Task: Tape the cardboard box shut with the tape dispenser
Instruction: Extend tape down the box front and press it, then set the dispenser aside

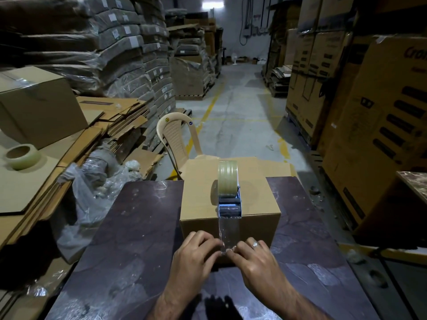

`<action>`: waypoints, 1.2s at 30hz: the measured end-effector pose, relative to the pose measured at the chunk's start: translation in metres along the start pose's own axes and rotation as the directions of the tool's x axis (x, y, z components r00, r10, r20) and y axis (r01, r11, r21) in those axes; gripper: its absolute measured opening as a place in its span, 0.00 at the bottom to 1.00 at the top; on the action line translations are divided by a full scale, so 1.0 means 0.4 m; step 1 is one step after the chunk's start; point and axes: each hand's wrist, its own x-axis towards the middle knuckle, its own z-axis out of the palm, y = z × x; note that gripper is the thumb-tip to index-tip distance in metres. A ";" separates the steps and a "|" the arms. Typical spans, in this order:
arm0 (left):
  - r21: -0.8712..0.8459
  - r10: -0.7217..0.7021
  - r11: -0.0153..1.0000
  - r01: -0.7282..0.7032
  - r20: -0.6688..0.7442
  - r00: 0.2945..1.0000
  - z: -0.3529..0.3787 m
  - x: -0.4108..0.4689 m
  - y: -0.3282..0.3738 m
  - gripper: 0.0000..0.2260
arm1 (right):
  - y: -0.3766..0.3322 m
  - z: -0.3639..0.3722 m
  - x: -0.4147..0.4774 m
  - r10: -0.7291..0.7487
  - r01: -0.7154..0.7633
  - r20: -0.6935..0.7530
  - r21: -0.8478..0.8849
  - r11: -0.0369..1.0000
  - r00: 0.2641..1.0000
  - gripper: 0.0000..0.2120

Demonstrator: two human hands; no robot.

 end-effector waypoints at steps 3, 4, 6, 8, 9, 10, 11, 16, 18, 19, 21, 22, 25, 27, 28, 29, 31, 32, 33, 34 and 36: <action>0.015 0.019 1.000 -0.019 -0.020 1.000 0.006 -0.001 -0.006 0.12 | -0.002 -0.003 0.000 0.010 -0.010 -0.002 0.001 1.000 1.000 0.13; 0.021 0.029 0.999 -0.028 -0.024 0.999 0.007 -0.001 -0.008 0.12 | -0.002 -0.006 0.000 0.012 -0.012 -0.002 0.000 1.000 1.000 0.13; 0.031 0.049 0.998 -0.048 -0.024 0.999 0.006 -0.001 -0.009 0.13 | -0.003 -0.010 0.001 0.012 -0.012 -0.006 0.001 1.000 1.000 0.13; 0.030 0.065 0.997 -0.064 -0.024 0.998 0.007 -0.003 -0.007 0.14 | -0.003 -0.012 0.002 0.007 -0.007 -0.010 0.007 1.000 1.000 0.14; 0.025 0.070 0.997 -0.069 -0.028 0.997 0.008 -0.004 -0.006 0.14 | -0.002 -0.013 0.002 0.007 -0.006 -0.012 0.010 1.000 1.000 0.14; 0.022 0.075 0.997 -0.075 -0.033 0.997 0.009 -0.004 -0.004 0.14 | -0.002 -0.013 0.002 0.007 -0.007 -0.014 0.012 1.000 1.000 0.14; 0.025 0.082 0.996 -0.081 -0.036 0.996 0.010 -0.004 -0.003 0.12 | -0.002 -0.013 0.002 0.008 -0.008 -0.013 0.014 1.000 1.000 0.14; 0.029 0.080 0.996 -0.079 -0.058 0.995 0.009 0.007 0.002 0.08 | -0.001 -0.007 -0.003 0.005 -0.005 -0.025 0.010 1.000 1.000 0.14; 0.027 0.086 0.996 -0.085 -0.060 0.994 0.009 0.010 0.001 0.07 | -0.002 -0.004 -0.005 0.015 -0.015 -0.016 0.007 1.000 1.000 0.14; 0.028 0.088 0.996 -0.086 -0.064 0.994 0.010 0.011 0.000 0.06 | -0.002 -0.005 -0.006 0.022 -0.022 -0.010 0.010 1.000 1.000 0.14; 0.020 0.089 0.996 -0.088 -0.071 0.994 0.012 0.010 -0.002 0.06 | -0.004 -0.007 -0.010 0.043 -0.043 0.009 0.030 0.999 0.999 0.15; 0.009 0.084 0.996 -0.084 -0.073 0.994 0.013 0.010 -0.002 0.06 | -0.006 -0.010 -0.011 0.057 -0.058 0.022 0.043 0.997 0.998 0.16; -0.017 0.066 0.998 -0.067 -0.065 0.996 0.015 0.011 -0.001 0.07 | -0.013 -0.020 -0.008 0.104 -0.107 0.038 0.092 0.990 0.994 0.16; -0.039 0.044 0.998 -0.046 -0.051 0.998 0.018 0.010 -0.002 0.05 | -0.012 -0.024 -0.004 0.164 -0.167 0.033 0.181 0.969 0.986 0.18; -0.058 0.022 0.998 -0.025 -0.046 0.999 0.019 0.008 -0.003 0.05 | -0.011 -0.027 -0.001 0.213 -0.218 0.045 0.260 0.941 0.976 0.22; -0.085 -0.004 0.996 0.000 -0.043 0.999 0.020 0.006 -0.003 0.06 | -0.009 -0.030 0.001 0.267 -0.271 0.057 0.335 0.902 0.962 0.25; -0.151 -0.052 0.988 0.043 -0.050 0.997 0.022 0.005 -0.004 0.07 | -0.008 -0.036 0.001 0.391 -0.375 0.072 0.480 0.793 0.918 0.29; -0.190 -0.073 0.980 0.061 -0.055 0.996 0.023 0.006 -0.004 0.07 | -0.012 -0.040 0.003 0.463 -0.424 0.074 0.549 0.720 0.883 0.30; -0.230 -0.094 0.970 0.079 -0.055 0.994 0.023 0.007 -0.004 0.07 | -0.015 -0.041 0.005 0.530 -0.459 0.079 0.616 0.640 0.845 0.31; -0.263 -0.110 0.961 0.092 -0.054 0.992 0.021 0.008 -0.003 0.07 | -0.016 -0.042 0.007 0.588 -0.479 0.092 0.685 0.549 0.804 0.31; -0.296 -0.132 0.949 0.111 -0.053 0.990 0.020 0.008 -0.004 0.08 | -0.010 -0.042 0.011 0.673 -0.491 0.128 0.782 0.383 0.729 0.31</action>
